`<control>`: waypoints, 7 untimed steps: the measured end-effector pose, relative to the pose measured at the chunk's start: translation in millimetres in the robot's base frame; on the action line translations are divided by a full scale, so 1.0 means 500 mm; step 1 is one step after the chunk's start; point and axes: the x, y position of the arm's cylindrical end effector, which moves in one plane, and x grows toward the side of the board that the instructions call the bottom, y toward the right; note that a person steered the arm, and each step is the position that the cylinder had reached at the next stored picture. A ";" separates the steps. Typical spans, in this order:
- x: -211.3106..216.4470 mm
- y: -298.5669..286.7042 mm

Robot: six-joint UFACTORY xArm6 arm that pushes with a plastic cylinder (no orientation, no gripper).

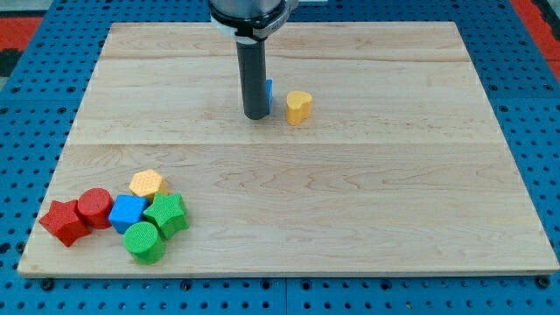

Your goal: Place the blue triangle to the top center

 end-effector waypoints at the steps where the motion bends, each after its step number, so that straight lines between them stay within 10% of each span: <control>1: -0.068 0.000; 7: -0.154 0.051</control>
